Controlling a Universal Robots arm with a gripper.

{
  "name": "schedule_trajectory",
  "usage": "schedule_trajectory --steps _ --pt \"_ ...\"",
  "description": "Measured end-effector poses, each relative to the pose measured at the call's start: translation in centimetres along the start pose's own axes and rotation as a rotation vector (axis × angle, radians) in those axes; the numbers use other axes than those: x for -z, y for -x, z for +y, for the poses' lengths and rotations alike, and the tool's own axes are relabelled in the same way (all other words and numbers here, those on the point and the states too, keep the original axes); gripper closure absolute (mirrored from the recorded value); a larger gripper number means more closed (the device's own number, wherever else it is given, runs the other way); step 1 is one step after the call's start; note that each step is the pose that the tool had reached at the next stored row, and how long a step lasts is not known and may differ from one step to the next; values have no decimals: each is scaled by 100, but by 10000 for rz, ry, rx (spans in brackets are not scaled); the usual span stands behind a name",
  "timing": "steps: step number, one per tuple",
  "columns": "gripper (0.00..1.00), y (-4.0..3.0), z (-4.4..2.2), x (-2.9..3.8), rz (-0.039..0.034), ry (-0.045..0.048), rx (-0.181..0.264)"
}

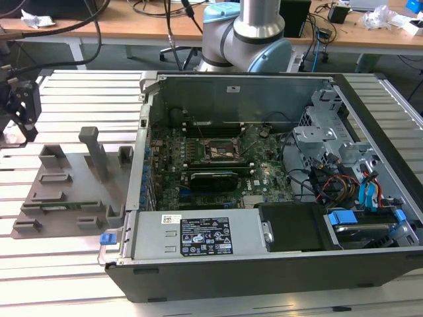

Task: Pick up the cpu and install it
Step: 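Pick up the cpu and move it towards the insertion slot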

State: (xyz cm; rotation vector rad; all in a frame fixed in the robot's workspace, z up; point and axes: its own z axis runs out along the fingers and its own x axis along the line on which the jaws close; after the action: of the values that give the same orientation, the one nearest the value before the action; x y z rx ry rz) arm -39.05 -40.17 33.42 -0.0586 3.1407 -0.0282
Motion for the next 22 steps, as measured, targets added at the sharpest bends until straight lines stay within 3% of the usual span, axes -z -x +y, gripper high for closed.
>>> schedule_trajectory --steps 4,10,11,12,14,22 --pt "45 0 -2 119 0 1 0" --pt "45 1 -4 242 0 0 0" --pt "45 1 -7 382 0 0 0" --pt "45 1 -8 420 -1 0 0" --pt "45 2 -11 637 0 0 0" --pt "45 2 -16 875 0 0 0"
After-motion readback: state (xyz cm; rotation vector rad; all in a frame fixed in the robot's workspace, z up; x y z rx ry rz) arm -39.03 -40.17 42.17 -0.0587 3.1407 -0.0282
